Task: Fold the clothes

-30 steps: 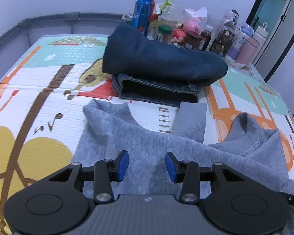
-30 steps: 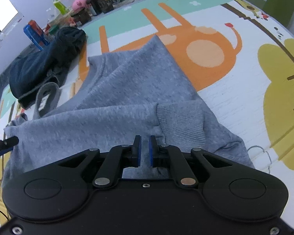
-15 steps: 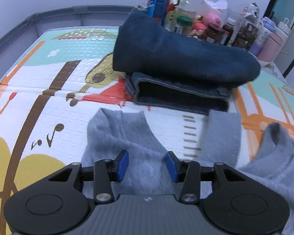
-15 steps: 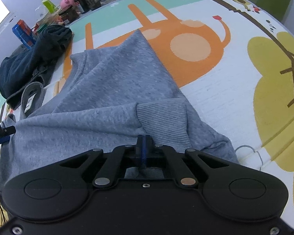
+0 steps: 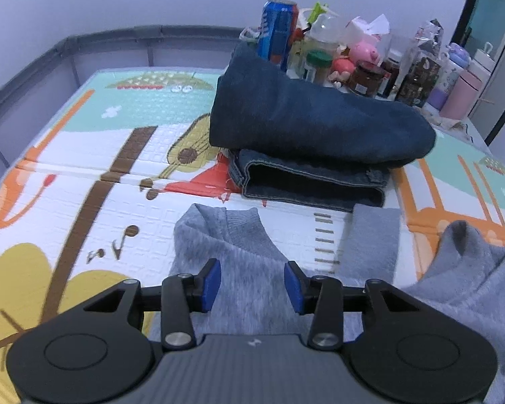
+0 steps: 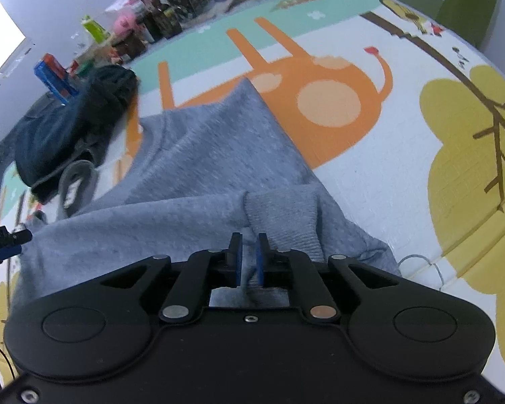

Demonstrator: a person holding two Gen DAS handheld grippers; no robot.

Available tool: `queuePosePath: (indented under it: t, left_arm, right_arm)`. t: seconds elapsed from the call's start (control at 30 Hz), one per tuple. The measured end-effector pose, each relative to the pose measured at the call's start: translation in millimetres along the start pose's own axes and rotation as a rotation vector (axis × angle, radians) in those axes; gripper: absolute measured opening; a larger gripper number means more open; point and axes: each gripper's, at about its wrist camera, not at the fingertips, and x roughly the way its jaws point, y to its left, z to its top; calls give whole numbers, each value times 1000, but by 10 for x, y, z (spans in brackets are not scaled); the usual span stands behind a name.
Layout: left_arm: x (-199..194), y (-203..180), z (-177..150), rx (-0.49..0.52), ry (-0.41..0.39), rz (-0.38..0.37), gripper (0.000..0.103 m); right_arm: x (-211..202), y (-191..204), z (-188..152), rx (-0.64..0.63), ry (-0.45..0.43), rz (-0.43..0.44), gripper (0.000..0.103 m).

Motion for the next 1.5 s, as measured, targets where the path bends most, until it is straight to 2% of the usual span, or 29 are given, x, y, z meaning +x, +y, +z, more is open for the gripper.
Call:
queuePosePath:
  t: [0.17, 0.47, 0.67, 1.1, 1.37, 1.5]
  left_arm:
    - [-343, -80, -106, 26, -16, -2, 46]
    - [-778, -259, -465, 103, -8, 30, 52]
    - [-898, -268, -780, 112, 28, 9, 52]
    - [-1252, -202, -1406, 124, 54, 36, 53]
    - [-1439, -330, -1689, 138, 61, 58, 65]
    - [-1508, -387, -1772, 132, 63, 68, 68]
  right_arm:
    - [-215, 149, -37, -49, -21, 14, 19]
    - [-556, 337, -254, -124, -30, 64, 22]
    - [-672, 350, -470, -144, -13, 83, 27]
    - [-819, 202, -856, -182, 29, 107, 29]
    - [-961, 168, -1062, -239, 24, 108, 35]
    - [-1015, 158, -1150, -270, 32, 108, 37]
